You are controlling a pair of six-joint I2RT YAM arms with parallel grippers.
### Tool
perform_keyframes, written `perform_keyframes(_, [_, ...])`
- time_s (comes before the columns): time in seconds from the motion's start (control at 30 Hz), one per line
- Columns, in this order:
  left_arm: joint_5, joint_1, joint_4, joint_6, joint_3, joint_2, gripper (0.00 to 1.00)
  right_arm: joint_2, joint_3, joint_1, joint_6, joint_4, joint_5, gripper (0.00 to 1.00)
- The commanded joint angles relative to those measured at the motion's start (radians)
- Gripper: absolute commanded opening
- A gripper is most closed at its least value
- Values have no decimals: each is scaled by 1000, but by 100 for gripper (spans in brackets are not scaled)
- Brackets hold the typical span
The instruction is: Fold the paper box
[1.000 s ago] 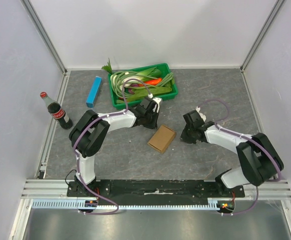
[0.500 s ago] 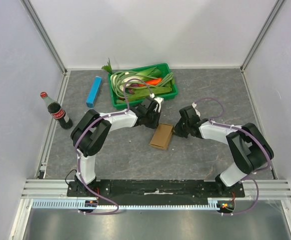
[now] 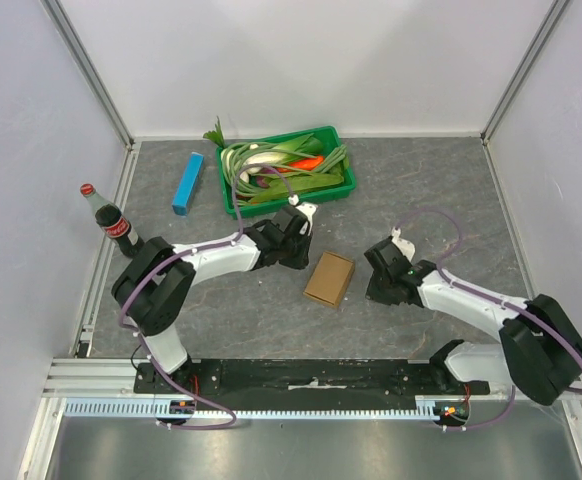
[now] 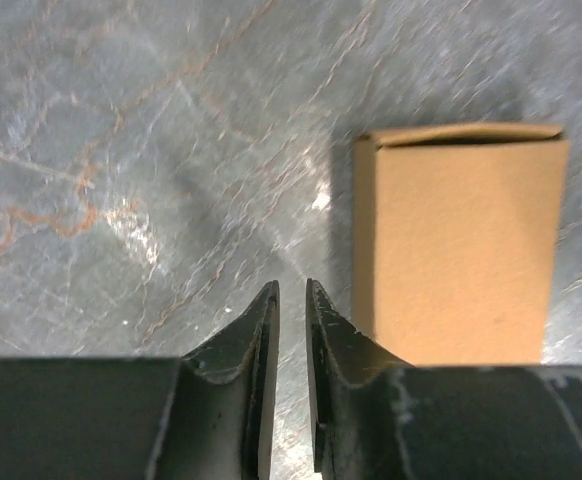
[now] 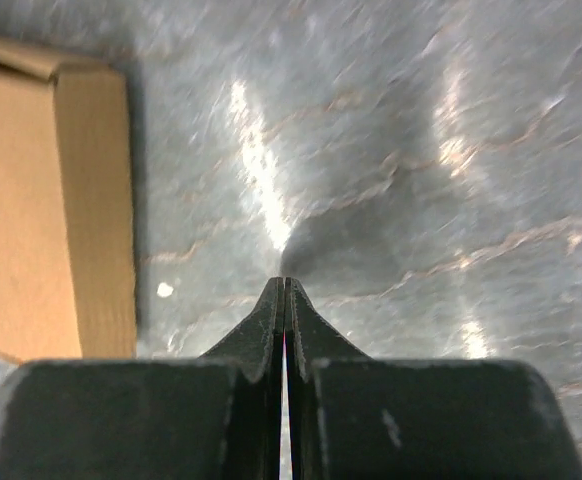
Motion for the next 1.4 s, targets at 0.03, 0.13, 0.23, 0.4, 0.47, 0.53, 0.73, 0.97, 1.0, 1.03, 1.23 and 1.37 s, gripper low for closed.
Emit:
perform_keyframes(0.03, [13, -8, 36, -40, -88, 15, 19, -30, -20, 104, 161, 56, -50, 1])
perform_keyframes(0.13, [10, -31, 56, -48, -119, 22, 16, 14, -12, 144, 221, 97, -65, 0])
perform_keyframes(0.23, [1, -51, 54, -50, -128, 19, 14, 48, -5, 176, 265, 111, -65, 0])
perform_keyframes(0.4, [2, -76, 49, -53, -127, 18, 12, 93, 12, 219, 299, 128, -54, 0])
perform_keyframes(0.47, [4, -91, 42, -59, -127, 19, 11, 117, 26, 219, 305, 159, -77, 0])
perform_keyframes(0.53, [17, -109, 28, -66, -125, 19, 9, 160, 37, 222, 316, 215, -96, 0])
perform_keyframes(0.73, [240, -194, 112, -163, -167, 13, 8, 233, 11, 222, 417, 508, -160, 0])
perform_keyframes(0.97, [243, -197, 160, -180, -219, -31, 8, 154, -28, 213, 381, 488, -64, 0])
perform_keyframes(1.0, [188, -197, 119, -165, -196, -31, 8, 151, -22, 212, 367, 452, -54, 0])
perform_keyframes(1.03, [154, -197, 90, -151, -185, -31, 8, 150, -15, 212, 333, 402, -36, 0])
perform_keyframes(1.23, [-48, -146, -30, -31, -132, -108, 26, 73, -31, 196, 168, 160, 16, 10])
perform_keyframes(1.37, [-38, -97, -58, -5, -127, -195, 38, -140, -115, 172, 40, 141, 33, 33])
